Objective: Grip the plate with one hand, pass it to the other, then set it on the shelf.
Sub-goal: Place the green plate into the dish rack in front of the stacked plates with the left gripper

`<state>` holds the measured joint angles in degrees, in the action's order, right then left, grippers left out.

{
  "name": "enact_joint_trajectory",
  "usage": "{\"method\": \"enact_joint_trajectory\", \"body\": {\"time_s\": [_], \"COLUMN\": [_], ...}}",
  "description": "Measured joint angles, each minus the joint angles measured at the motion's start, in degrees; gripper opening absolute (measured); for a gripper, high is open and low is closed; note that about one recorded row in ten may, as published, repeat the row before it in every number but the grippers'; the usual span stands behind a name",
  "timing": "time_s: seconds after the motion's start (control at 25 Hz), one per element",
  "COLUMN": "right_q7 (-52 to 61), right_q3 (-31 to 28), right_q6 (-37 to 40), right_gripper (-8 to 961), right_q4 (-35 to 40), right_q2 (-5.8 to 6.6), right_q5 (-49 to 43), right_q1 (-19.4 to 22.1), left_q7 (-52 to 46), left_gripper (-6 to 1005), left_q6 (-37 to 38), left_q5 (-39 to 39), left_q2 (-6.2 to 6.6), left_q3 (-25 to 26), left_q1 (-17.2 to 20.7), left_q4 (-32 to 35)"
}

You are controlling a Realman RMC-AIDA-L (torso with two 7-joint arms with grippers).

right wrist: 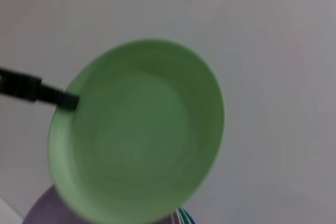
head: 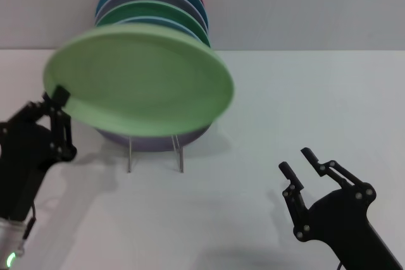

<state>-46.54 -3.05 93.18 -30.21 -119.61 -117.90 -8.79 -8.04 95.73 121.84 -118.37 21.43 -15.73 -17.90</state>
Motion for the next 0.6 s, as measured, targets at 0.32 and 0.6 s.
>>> {"method": "enact_joint_trajectory", "body": {"time_s": [0.32, 0.6], "right_q7": [0.2, 0.2], "right_q3": [-1.2, -2.6], "right_q6": [-1.3, -1.6], "right_gripper": [288, 288], "right_q4": [1.1, 1.6], "right_q2": [0.06, 0.09], "right_q5": [1.1, 1.7], "right_q1": [-0.5, -0.9], "left_q7": [1.2, 5.1], "left_gripper": [38, 38], "left_q6": [-0.1, -1.2], "left_q5": [-0.1, -0.1], "left_q2": [-0.15, -0.15], "left_q3": [4.5, 5.2], "left_q1": [-3.6, -4.9], "left_q4": [4.6, 7.9]}}
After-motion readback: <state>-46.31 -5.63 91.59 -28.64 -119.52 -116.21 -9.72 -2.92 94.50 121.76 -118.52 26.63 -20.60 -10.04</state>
